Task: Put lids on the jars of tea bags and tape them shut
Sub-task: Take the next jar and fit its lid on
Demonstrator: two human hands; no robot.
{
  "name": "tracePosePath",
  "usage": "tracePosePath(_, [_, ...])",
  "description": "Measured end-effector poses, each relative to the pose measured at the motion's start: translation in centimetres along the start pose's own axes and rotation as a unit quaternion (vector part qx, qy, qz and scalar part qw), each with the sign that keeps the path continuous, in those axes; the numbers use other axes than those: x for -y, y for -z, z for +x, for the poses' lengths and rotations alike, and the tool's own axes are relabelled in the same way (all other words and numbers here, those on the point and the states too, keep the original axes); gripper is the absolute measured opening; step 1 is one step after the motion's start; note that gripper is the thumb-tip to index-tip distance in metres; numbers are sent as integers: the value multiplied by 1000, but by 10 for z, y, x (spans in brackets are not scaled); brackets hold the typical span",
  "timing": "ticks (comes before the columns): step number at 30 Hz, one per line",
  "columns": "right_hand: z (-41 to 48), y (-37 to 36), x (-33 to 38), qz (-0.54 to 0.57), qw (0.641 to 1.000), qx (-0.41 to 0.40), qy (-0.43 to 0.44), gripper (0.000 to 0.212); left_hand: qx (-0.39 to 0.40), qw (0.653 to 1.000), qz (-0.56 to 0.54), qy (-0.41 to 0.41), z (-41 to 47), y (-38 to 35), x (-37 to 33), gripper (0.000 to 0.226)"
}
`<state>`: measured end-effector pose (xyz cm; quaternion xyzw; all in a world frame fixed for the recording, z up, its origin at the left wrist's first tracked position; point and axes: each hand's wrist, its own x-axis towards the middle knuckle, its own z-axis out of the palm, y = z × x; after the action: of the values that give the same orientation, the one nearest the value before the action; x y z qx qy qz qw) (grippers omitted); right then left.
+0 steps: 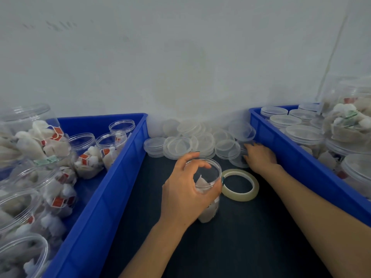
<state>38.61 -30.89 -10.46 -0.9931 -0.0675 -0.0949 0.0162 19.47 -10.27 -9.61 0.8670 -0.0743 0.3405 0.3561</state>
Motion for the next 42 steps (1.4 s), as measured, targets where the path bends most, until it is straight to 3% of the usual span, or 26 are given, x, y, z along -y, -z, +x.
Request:
tracePosePath(3, [-1, 3, -1, -55, 998, -19, -15, 14, 0, 1000, -4, 2, 0, 0, 0, 43])
tracePosePath(7, [-9, 7, -4, -113, 992, -49, 11, 19, 0, 1000, -6, 5, -1, -1, 1, 43])
tracePosePath(11, [-23, 17, -8, 0, 992, -121, -32, 19, 10, 1000, -14, 7, -1, -1, 3, 48])
tracePosePath(14, [-42, 29, -3, 138, 968, -202, -49, 17, 10, 999, -36, 27, -2, -3, 3, 66])
tracePosePath(16, [-59, 37, 7, 252, 931, -266, -3, 20, 3, 996, -74, 46, -3, -3, 3, 82])
tracePosePath(18, [-83, 44, 24, 316, 896, -296, 95, 24, -8, 991, -119, 57, -5, -3, 2, 97])
tracePosePath(22, [-125, 39, 51, 263, 854, -320, 316, 48, -24, 980, -174, 90, -12, -5, -2, 117])
tracePosePath(27, [-136, 33, 54, 275, 845, -294, 352, 52, -18, 982, -176, 73, -13, -5, 0, 98])
tracePosePath(31, [-143, 29, 55, 374, 834, -195, 355, 45, -3, 980, -189, 59, -12, -3, 3, 88])
tracePosePath(34, [-144, 27, 56, 375, 816, -233, 373, 29, -1, 974, -221, 51, -11, 0, 2, 85])
tracePosePath(37, [-145, 21, 60, 407, 823, -185, 350, 47, -18, 965, -257, 52, -11, 3, 2, 79])
tracePosePath(40, [-149, 9, 65, 447, 830, -105, 318, 93, -33, 958, -276, 64, -12, 2, 3, 78])
tracePosePath(42, [-152, 5, 73, 512, 808, -36, 289, 119, -44, 959, -269, 76, -13, 0, 3, 77])
